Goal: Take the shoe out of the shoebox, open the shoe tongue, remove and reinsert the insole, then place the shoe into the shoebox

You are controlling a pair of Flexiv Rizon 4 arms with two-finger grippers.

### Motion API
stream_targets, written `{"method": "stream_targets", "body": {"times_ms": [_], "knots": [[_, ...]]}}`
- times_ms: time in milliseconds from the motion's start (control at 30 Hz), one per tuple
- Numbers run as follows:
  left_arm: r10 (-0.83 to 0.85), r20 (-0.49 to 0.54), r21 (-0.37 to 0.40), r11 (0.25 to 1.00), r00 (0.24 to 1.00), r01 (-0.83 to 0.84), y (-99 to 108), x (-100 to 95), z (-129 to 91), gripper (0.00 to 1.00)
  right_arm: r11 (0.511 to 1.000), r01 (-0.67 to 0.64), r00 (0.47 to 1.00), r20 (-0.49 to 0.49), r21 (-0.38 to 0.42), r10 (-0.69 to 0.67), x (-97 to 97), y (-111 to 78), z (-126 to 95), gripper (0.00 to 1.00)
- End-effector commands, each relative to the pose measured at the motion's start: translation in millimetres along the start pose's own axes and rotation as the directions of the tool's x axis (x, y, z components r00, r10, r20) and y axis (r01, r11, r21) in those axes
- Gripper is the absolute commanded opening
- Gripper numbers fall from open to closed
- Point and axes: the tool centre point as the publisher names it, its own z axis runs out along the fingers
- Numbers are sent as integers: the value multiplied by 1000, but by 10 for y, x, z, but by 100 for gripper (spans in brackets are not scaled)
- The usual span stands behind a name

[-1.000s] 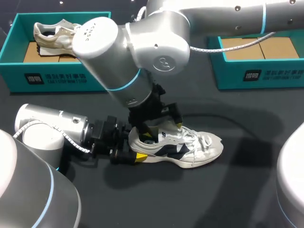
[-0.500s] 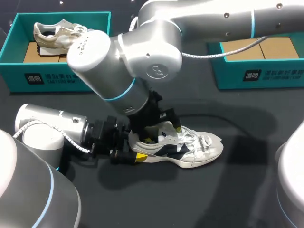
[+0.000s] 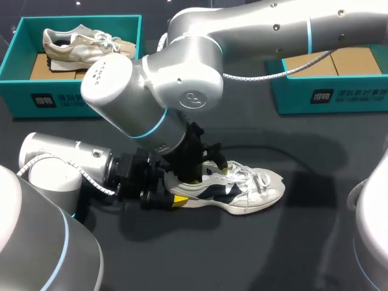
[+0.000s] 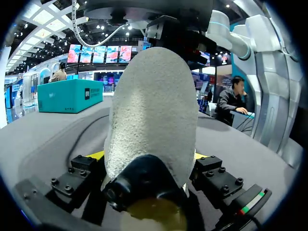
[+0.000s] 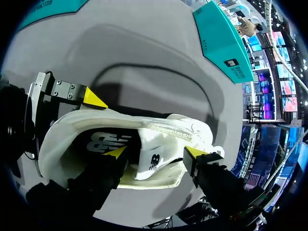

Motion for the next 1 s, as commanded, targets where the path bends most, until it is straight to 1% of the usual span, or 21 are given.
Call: {"method": "stream_targets", "body": {"times_ms": [33,167,233,267,567,733,1000], "knots": [[0,0,-1,1000,1000,0,19,-33,2,0,973,-229,973,10,-9,229,26,-78,4,69],[0,0,-1,1000,1000,0,19,-33,2,0,970,-245,969,12,-7,245,-12,-106,-11,61],[0,0,-1,1000,1000,0,19,-33,2,0,967,-253,967,14,-9,253,-38,-126,-31,52],[0,0,-1,1000,1000,0,19,-33,2,0,967,-255,967,14,-10,255,-46,-131,-37,50],[0,0,-1,1000,1000,0,19,-33,2,0,965,-263,965,2,-16,263,-137,-144,-49,41],[0,0,-1,1000,1000,0,19,-33,2,0,965,-262,965,-4,-16,262,-204,-144,-72,41],[0,0,-1,1000,1000,0,19,-33,2,0,965,-261,965,-31,-21,261,-342,-123,-83,37]]}}
